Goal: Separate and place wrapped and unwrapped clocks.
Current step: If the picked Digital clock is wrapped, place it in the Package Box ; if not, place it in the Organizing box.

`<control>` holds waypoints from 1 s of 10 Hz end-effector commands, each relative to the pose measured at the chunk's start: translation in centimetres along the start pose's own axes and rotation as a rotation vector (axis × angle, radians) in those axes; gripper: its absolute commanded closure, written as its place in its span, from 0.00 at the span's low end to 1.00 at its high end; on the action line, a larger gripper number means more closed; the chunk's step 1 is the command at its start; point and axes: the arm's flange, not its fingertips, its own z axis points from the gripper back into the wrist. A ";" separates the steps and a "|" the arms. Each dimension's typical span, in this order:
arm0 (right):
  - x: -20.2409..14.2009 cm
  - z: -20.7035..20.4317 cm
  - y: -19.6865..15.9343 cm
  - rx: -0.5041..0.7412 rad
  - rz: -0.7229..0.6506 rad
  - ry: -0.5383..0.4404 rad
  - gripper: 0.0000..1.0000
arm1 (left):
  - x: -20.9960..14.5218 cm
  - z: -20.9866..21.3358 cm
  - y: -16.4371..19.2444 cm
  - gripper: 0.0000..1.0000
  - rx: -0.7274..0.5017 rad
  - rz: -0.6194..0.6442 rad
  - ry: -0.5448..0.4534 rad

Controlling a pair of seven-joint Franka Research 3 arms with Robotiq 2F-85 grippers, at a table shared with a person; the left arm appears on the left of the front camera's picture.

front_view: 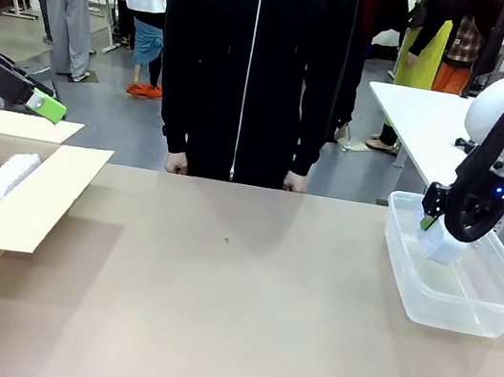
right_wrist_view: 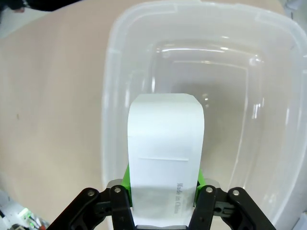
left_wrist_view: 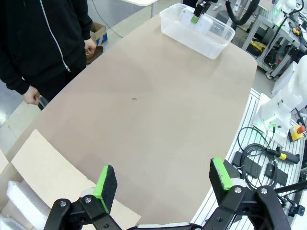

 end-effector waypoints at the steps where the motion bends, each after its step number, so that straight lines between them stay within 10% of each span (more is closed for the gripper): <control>1: 0.8 -1.6 -1.5 -0.033 -0.033 -0.011 0.49 | 0.2 -0.3 -0.1 0.00 0.003 0.008 -0.005; 6: 0.6 -5.1 -3.8 -0.092 -0.047 0.012 0.49 | 0.2 -0.3 -0.1 0.00 0.003 0.008 -0.005; 7: 0.7 -4.9 -3.8 -0.082 -0.048 0.027 0.00 | 0.2 -0.3 -0.1 0.00 0.003 0.008 -0.005; 10: 1.0 -4.0 -3.9 -0.091 -0.057 0.054 0.00 | 0.2 -0.3 -0.1 0.00 0.003 0.008 -0.005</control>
